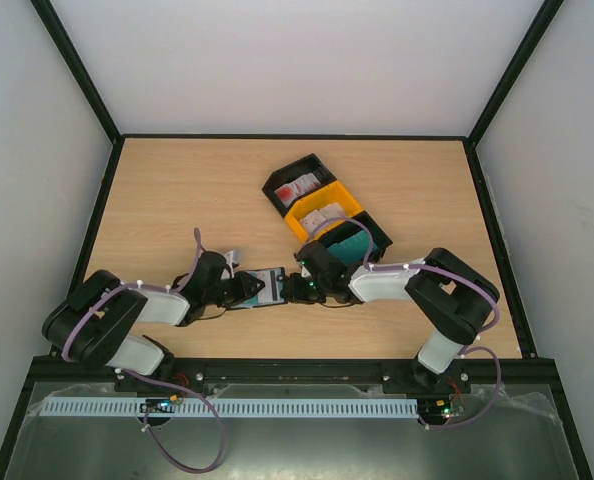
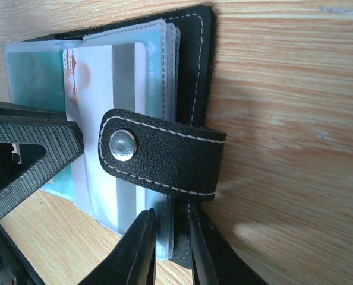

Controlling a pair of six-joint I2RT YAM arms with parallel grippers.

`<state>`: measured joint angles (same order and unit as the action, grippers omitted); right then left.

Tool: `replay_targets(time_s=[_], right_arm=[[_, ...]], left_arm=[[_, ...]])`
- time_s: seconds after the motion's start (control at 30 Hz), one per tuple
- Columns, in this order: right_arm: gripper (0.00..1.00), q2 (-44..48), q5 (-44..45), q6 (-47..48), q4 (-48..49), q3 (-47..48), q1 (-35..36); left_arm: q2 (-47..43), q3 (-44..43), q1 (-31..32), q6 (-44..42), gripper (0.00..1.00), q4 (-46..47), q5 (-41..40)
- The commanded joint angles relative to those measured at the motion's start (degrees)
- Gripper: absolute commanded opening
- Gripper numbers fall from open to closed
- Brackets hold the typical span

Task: Put the credit cards into the card holder
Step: Insert the credit card into the card holder.

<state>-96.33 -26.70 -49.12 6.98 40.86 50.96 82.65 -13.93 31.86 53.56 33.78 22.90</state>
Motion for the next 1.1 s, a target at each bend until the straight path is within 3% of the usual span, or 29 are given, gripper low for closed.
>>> replay_targets(time_s=[0.0, 0.37, 0.8, 0.97, 1.07], right_arm=[[0.17, -3.08, 1.97, 0.00, -1.31, -1.15, 0.75], [0.16, -2.65, 2.73, -0.03, -1.55, -1.18, 0.76], [0.16, -1.28, 0.79, 0.12, 1.69, -1.99, 0.73], [0.16, -0.57, 1.09, -0.57, 3.10, -2.84, 0.70], [0.16, -0.01, 3.22, -1.01, 2.29, -3.13, 0.68]], left_arm=[[2.58, 0.18, 1.96, -1.79, 0.25, -4.19, 3.73], [0.05, -0.59, 2.88, -3.25, 0.51, -6.46, 4.77], [3.84, -5.07, 7.05, -4.13, 0.50, -9.74, 2.33], [3.00, -6.30, 7.69, -4.43, 0.56, -13.40, 0.54], [0.59, -7.59, 7.69, -4.70, 0.64, -19.76, -4.11]])
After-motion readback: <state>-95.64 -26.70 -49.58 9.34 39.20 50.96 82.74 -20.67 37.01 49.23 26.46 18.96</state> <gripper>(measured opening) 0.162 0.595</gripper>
